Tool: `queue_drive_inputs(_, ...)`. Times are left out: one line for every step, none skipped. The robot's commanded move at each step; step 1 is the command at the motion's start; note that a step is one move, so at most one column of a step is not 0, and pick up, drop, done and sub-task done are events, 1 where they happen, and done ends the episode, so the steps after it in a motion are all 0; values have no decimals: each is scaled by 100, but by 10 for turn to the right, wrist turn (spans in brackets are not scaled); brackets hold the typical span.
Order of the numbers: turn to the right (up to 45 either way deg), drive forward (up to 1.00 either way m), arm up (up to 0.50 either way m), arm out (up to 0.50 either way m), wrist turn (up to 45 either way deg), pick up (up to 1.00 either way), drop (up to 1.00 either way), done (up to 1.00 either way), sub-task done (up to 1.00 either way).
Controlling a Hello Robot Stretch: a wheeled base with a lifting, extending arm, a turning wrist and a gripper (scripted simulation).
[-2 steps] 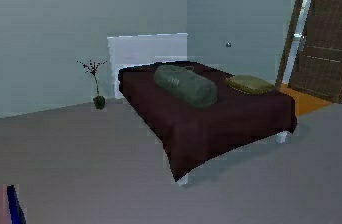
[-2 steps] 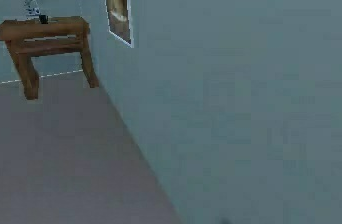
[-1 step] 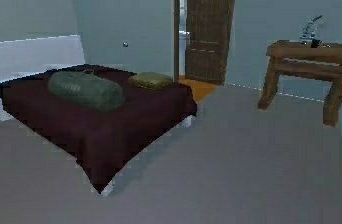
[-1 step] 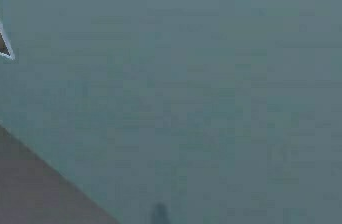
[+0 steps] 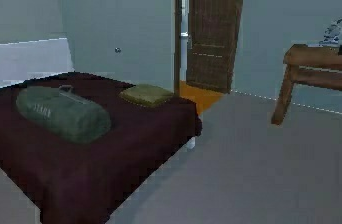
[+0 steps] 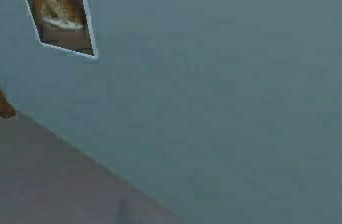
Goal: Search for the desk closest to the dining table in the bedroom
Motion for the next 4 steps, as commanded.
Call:
queue_drive_inputs(-450,0,0,0,0,0,0,0,0)
queue_drive_inputs(-60,0,0,0,0,0,0,0,0)
queue_drive_inputs(0,60,0,0,0,0,0,0,0)
queue_drive_inputs(-450,0,0,0,0,0,0,0,0)
